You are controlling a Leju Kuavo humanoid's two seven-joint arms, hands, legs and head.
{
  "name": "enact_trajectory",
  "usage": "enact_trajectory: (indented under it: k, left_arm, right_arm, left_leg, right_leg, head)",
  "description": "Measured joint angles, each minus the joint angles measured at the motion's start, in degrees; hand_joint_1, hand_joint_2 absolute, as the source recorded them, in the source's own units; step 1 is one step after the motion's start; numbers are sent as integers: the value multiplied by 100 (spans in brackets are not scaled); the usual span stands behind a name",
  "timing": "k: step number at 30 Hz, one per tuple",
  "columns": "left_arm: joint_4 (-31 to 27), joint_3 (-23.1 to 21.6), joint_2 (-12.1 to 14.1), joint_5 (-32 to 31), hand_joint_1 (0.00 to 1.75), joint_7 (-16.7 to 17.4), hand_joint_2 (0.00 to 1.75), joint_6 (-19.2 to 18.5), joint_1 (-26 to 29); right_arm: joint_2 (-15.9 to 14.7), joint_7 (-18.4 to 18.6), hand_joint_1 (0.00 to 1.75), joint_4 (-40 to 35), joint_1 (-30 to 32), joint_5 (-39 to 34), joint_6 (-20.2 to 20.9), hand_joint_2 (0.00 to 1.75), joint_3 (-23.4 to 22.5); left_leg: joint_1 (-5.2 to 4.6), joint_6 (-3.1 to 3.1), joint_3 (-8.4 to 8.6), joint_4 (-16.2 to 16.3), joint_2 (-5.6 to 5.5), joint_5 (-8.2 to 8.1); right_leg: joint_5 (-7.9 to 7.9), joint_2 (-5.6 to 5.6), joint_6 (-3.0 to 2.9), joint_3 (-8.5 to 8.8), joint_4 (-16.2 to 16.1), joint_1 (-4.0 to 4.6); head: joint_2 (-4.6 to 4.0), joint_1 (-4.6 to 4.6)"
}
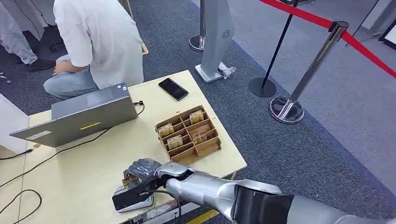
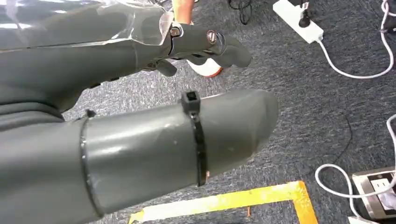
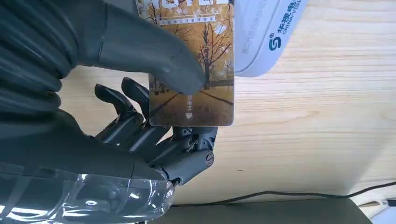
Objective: Pass the card to the sensor for recognition and then transmit it.
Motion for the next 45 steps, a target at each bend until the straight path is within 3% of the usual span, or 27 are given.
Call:
enact_trajectory:
  k: [16, 22, 38, 42, 45]
  left_arm:
    - [0, 0, 2, -33, 0, 9, 0, -9, -11]
    - [0, 7, 7, -33, 0, 0, 0, -7, -10]
    - [0, 101, 9, -98, 0, -26, 0, 4, -8]
    - [0, 103, 9, -101, 0, -33, 0, 7, -8]
    - [0, 114, 9, -83, 0, -65, 0, 37, -2]
  right_arm:
    - [-15, -11, 175, -231, 43, 18, -120, 175, 0]
    - [-127, -221, 175, -666, 88, -310, 185, 175, -46]
    - [-582, -527, 175, -2031, 274, -1235, 826, 175, -623]
    - [-671, -566, 175, -2260, 306, -1285, 852, 175, -756]
    - [-712, -647, 175, -2500, 365, -1257, 580, 175, -933]
  left_leg:
    - [1, -3, 1, 0, 1, 2]
    - [1, -4, 1, 0, 1, 3]
    - [1, -4, 0, 0, 1, 2]
    - [1, -4, 1, 1, 1, 2]
    - [1, -4, 0, 1, 1, 2]
  right_leg:
    - [3, 2, -4, -1, 0, 0]
    - [3, 3, -4, -1, 0, 0]
    - [4, 3, -3, -1, 0, 0]
    - [4, 3, -3, -1, 0, 0]
    - [4, 3, -3, -1, 0, 0]
  head:
    - [0, 0]
    - [0, 0]
    - [0, 0]
    - [0, 0]
    - [0, 0]
